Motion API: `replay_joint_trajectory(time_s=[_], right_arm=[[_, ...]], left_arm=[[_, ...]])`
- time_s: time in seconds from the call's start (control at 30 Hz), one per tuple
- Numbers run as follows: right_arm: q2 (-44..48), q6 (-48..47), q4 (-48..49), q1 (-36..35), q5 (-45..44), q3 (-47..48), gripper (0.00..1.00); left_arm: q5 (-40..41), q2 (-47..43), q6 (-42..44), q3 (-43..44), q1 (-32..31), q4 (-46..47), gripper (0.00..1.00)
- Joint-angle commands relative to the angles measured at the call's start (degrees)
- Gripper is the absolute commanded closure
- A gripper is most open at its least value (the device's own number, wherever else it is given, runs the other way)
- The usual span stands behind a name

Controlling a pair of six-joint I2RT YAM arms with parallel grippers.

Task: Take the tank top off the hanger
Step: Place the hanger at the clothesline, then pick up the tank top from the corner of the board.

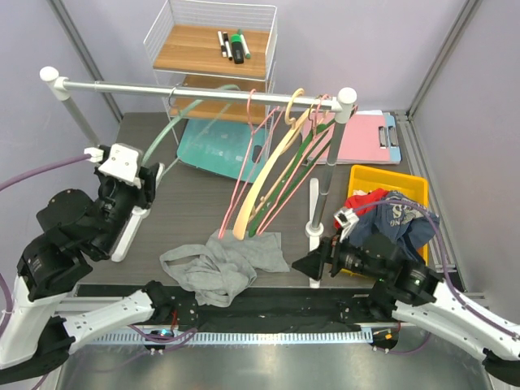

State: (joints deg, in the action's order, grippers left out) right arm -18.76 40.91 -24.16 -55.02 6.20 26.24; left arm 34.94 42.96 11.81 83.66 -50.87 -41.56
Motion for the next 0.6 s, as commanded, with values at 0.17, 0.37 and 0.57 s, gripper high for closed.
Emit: replay_joint_trajectory(time_s=[0.17,0.37,0.57], right_arm=[[-16.98,-1.79,28.36,-0.26,1.98,-6.81,0.03],[-28.42,-5.3,39.09,-3.24,-0.56,-5.41,0.02],[-44.06,-10.92,54.37,-11.85,-10.93,-5.49,0.0]], left_arm=[[-1.45,-6.39,-8.99,2.12,0.07,0.34,0.45],[-6.63,-9.9,-17.43,3.97,0.07,-3.17,0.29],[-17.33,-12.63,-26.12,1.79,0.07,-7.48,0.23]])
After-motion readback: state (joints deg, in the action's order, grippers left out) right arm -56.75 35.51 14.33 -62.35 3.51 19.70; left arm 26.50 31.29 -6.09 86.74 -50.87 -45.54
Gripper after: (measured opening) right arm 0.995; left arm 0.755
